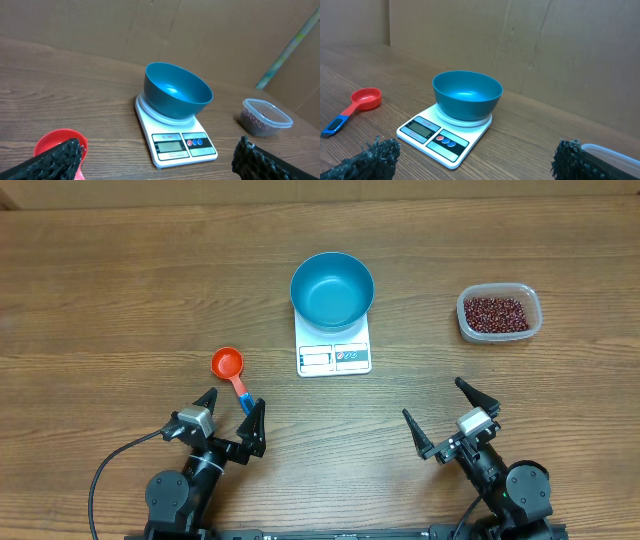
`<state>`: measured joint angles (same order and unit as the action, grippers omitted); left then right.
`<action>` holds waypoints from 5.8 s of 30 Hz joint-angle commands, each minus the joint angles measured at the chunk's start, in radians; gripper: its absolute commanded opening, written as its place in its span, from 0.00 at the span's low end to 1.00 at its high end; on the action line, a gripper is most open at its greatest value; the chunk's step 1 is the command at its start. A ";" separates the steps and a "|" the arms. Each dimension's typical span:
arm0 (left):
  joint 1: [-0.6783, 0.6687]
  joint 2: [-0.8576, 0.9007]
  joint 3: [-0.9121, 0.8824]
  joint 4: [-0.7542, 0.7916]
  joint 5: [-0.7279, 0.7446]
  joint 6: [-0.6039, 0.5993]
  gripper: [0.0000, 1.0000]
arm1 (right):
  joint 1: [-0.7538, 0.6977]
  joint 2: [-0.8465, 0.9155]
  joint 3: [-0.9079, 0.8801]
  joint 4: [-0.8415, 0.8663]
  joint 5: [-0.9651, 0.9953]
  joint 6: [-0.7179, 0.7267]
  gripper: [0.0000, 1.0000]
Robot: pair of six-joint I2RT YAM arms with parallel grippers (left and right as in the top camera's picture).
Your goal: Scoop item into bowl and weigh 150g on scale
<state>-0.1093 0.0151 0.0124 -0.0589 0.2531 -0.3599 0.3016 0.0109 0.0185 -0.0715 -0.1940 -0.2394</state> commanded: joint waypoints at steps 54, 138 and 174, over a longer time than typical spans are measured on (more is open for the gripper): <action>-0.002 -0.011 -0.008 0.004 -0.009 0.023 1.00 | -0.005 -0.008 -0.011 0.005 0.010 0.003 1.00; -0.002 1.252 1.184 -0.771 -0.268 0.158 1.00 | -0.005 -0.008 -0.011 0.006 0.010 0.003 1.00; -0.066 1.458 0.871 -0.602 -0.332 -0.072 0.96 | -0.005 -0.008 -0.011 0.006 0.010 0.003 1.00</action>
<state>-0.1669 1.4418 0.8948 -0.6769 -0.0322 -0.3946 0.3016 0.0109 0.0185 -0.0708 -0.1940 -0.2398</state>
